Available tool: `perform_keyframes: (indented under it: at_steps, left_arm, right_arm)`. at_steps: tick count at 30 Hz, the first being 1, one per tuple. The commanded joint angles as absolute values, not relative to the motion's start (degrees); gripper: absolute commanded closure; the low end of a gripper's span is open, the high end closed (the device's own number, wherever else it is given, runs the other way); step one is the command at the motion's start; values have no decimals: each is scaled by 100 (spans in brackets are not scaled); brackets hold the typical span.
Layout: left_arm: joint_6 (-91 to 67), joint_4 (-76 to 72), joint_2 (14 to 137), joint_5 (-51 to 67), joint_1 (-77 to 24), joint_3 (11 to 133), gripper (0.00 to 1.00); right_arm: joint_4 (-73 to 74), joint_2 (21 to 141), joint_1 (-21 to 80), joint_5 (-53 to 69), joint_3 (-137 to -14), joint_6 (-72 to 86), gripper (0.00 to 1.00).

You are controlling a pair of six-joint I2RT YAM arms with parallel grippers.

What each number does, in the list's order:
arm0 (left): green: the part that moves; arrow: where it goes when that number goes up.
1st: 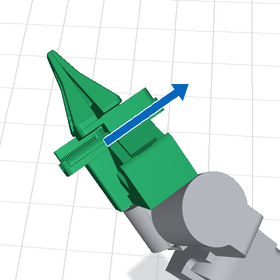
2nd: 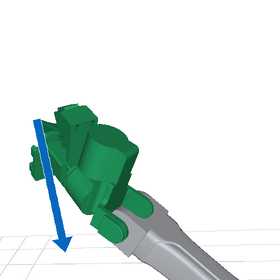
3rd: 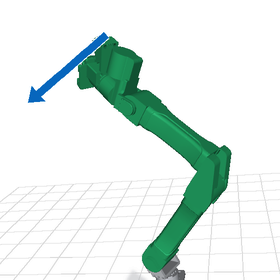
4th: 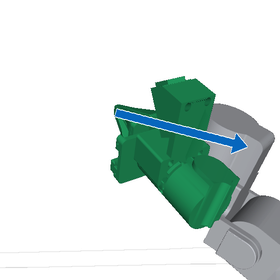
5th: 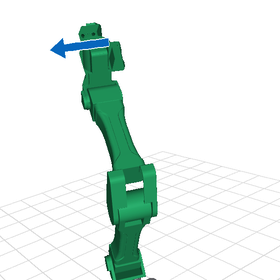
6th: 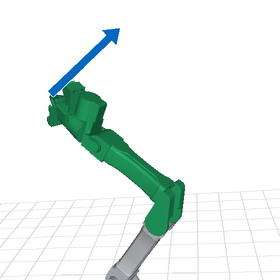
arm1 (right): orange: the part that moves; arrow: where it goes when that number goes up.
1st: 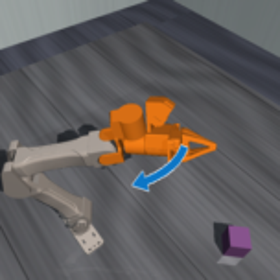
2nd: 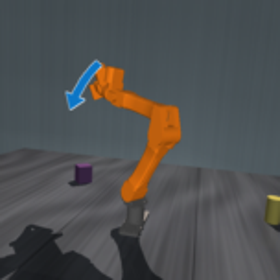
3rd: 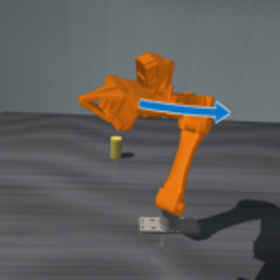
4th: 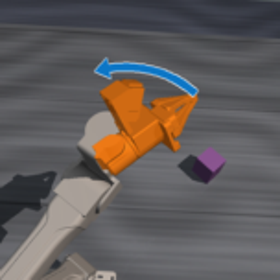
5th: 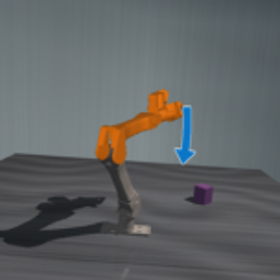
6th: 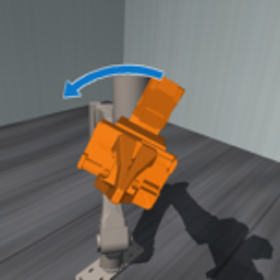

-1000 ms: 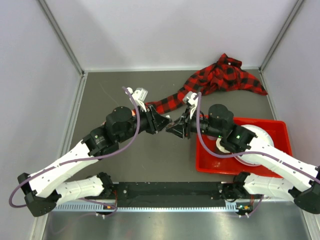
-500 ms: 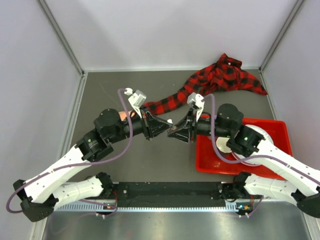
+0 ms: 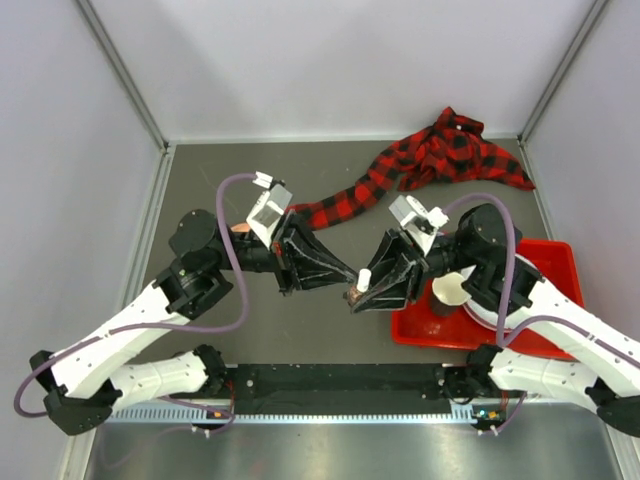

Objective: Paint the nails

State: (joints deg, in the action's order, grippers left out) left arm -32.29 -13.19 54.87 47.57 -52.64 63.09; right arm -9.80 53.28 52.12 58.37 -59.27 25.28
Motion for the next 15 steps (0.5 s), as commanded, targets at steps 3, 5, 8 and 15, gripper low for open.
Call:
perform_keyframes:
  at_steps: [3, 5, 8, 15]
  left_arm:
    - [-2619, 273, 4976, 2797, -5317, 6708, 54]
    - [-2961, 194, 4650, 2164, -5317, 6531, 45]
    - [-3462, 167, 4439, 1681, -5317, 6320, 41]
    - [-3744, 290, 4632, 529, -5361, 6100, 35]
  right_arm:
    - [850, 5142, 5247, 4678, -6504, 1575, 100]
    - [1501, 5133, 5238, 4117, -6617, 1425, 100]
    - [2168, 5220, 5247, 3640, -6767, 1204, 100]
    - [2802, 5510, 5238, 2471, -7040, 722, 100]
